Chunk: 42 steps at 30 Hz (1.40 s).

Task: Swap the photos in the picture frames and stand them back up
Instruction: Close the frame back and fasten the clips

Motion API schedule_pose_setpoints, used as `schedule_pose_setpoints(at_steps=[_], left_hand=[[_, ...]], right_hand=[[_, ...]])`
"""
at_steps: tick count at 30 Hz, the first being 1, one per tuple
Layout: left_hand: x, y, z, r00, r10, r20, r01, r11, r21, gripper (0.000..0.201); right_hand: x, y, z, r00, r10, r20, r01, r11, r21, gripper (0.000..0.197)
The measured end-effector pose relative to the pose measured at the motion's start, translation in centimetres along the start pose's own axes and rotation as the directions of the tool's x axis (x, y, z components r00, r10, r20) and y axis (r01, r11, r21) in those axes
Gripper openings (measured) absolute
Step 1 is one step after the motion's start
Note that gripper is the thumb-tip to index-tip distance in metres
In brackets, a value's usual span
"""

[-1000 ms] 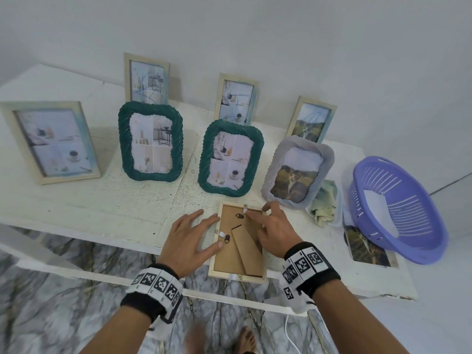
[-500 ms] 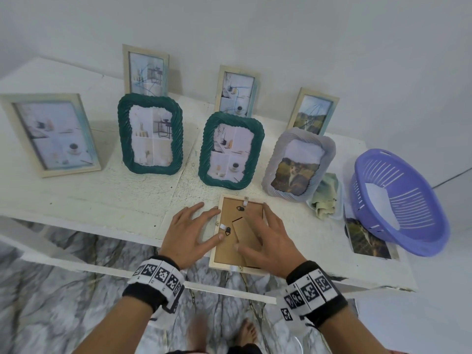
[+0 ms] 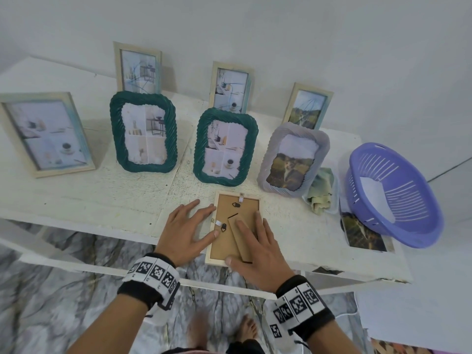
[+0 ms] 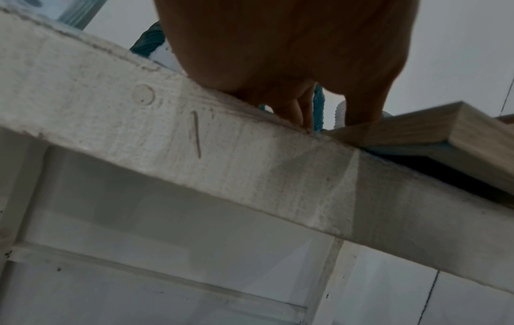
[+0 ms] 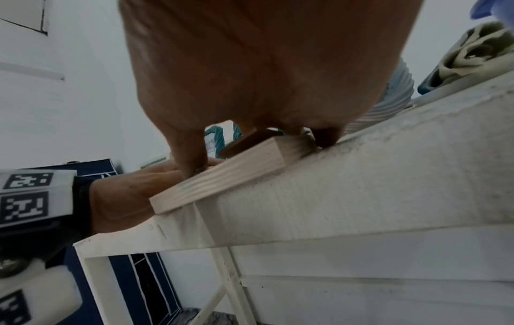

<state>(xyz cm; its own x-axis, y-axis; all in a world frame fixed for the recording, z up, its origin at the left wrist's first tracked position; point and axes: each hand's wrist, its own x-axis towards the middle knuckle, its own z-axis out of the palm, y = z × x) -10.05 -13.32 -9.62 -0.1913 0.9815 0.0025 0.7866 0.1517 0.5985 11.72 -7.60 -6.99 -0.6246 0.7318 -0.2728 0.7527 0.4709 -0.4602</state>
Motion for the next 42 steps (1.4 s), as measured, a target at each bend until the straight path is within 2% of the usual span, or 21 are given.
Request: schedule_pose_setpoints(at_steps=[4,8,13,16,18,21,24,27,30,32,36,38,40,42], left_hand=[[0.1,-0.2,0.2,1.0,0.007,-0.005,-0.007,1.0,0.008,0.071],[0.1,-0.4,0.2,1.0,-0.019,0.003,0.019,1.0,0.007,0.071],[0.1,-0.3,0.1,0.999,-0.046,0.019,0.046,0.999,-0.006,0.071],[0.0,0.7,-0.1,1.0,-0.003,0.019,0.006,0.987,-0.162,0.064],[-0.2,1.8,-0.3,1.0,-0.016,0.019,0.023,0.914,-0.405,0.053],[-0.4,4.3,-1.2,0.991,-0.121,0.049,0.12,0.701,-0.703,0.04],[-0.2,6.8,-2.5,0.986,-0.165,-0.027,0.065,0.525,-0.849,0.033],[0.3,9.4,-3.4,0.991,-0.117,-0.061,-0.002,0.45,-0.893,0.033],[1.0,11.7,-3.2,0.999,0.021,-0.041,-0.046,0.463,-0.885,0.036],[1.6,12.4,-2.6,0.998,0.057,0.017,-0.014,0.5,-0.866,0.036],[2.6,11.5,-0.2,0.997,0.032,0.075,0.036,0.654,-0.756,0.03],[2.6,11.0,0.7,0.994,-0.03,0.103,0.094,0.699,-0.709,0.028],[2.5,10.7,1.3,0.988,-0.084,0.13,0.151,0.704,-0.694,0.031],[2.3,11.0,1.4,0.979,-0.115,0.17,0.204,0.633,-0.747,0.039]], right_hand=[[0.2,-0.2,0.6,0.998,0.007,-0.067,-0.006,1.0,0.016,0.073],[0.3,0.0,0.7,0.998,0.006,-0.068,-0.003,0.999,0.038,0.07],[0.1,0.4,-0.6,0.989,0.02,-0.146,0.009,0.98,0.2,0.064],[-0.1,0.0,-0.8,0.984,0.039,-0.175,-0.003,0.98,0.2,0.06],[-0.2,-0.1,-0.6,0.984,0.035,-0.176,0.0,0.981,0.195,0.058],[-0.2,-0.1,-0.7,0.985,0.045,-0.169,-0.001,0.967,0.253,0.055],[-0.1,0.0,-1.8,0.986,0.044,-0.163,0.02,0.927,0.373,0.069],[-0.3,-0.3,-3.9,0.985,0.079,-0.151,0.009,0.861,0.509,0.079],[-0.8,0.0,-5.7,0.97,0.142,-0.196,0.02,0.762,0.648,0.069],[-1.1,0.7,-6.8,0.952,0.193,-0.239,0.022,0.733,0.679,0.059],[-2.3,1.9,-8.3,0.909,0.289,-0.301,0.002,0.717,0.697,0.023],[-3.0,2.6,-8.8,0.886,0.34,-0.314,-0.009,0.691,0.722,0.018],[-3.5,3.2,-8.7,0.879,0.385,-0.282,0.003,0.587,0.81,0.024],[-3.7,3.6,-8.3,0.88,0.428,-0.207,0.032,0.382,0.924,0.029]])
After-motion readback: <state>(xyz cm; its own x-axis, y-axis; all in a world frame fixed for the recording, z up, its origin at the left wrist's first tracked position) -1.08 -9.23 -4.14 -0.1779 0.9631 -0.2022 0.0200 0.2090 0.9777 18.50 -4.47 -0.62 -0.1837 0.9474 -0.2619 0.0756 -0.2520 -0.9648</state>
